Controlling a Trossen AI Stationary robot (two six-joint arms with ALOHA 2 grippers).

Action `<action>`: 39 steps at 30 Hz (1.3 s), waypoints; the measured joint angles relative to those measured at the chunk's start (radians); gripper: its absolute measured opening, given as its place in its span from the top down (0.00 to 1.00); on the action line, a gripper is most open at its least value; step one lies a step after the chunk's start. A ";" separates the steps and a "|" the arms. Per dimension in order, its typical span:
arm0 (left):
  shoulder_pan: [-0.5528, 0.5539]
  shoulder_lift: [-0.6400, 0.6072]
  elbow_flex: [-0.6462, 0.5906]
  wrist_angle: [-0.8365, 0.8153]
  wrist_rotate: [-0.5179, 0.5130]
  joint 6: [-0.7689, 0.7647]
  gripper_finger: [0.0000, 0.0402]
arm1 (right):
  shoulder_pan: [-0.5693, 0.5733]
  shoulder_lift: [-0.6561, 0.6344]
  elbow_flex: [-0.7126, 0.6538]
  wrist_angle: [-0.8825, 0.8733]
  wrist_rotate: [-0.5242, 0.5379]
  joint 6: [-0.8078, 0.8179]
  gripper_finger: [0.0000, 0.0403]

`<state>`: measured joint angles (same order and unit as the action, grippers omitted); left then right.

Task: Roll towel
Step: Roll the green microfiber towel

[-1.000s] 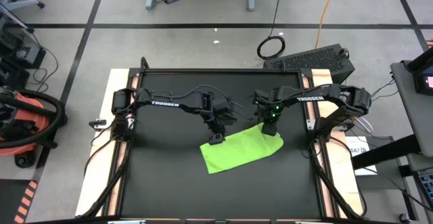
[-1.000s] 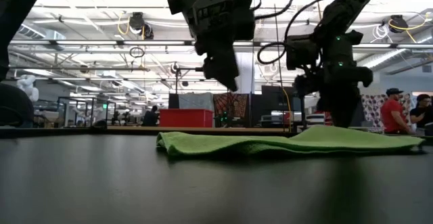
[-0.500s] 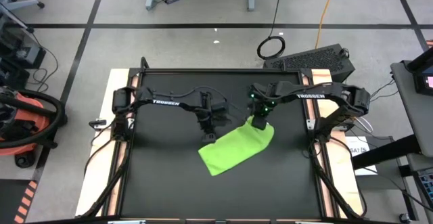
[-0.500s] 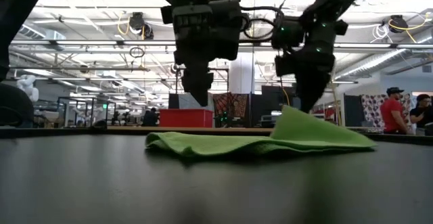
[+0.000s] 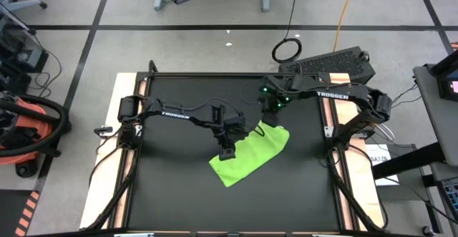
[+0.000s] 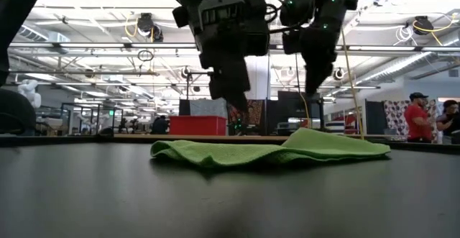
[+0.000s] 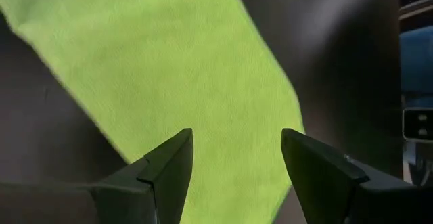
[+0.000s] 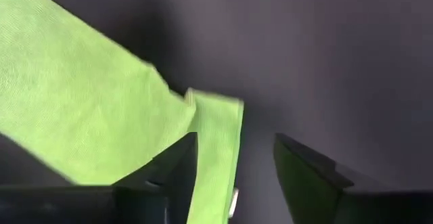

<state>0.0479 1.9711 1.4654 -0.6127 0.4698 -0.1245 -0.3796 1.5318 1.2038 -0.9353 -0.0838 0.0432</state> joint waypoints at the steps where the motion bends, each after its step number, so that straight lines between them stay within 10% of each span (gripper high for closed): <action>1: -0.001 0.007 0.000 -0.002 0.001 0.000 0.43 | 0.002 0.000 0.002 -0.030 0.000 0.035 0.53; 14: -0.046 0.128 0.000 -0.109 0.058 -0.041 0.43 | 0.133 0.000 -0.195 -0.023 -0.038 0.399 0.60; 34: -0.088 0.154 0.000 0.163 0.293 -0.261 0.43 | 0.126 0.000 -0.402 0.716 -0.086 0.496 0.62; 39: -0.058 0.136 0.020 0.166 0.319 -0.255 0.43 | 0.120 -0.018 -0.319 0.486 -0.107 0.421 0.62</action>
<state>-0.0096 2.1069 1.4855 -0.4465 0.7892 -0.3799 -0.2597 1.5139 0.8844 -0.4493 -0.1910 0.4645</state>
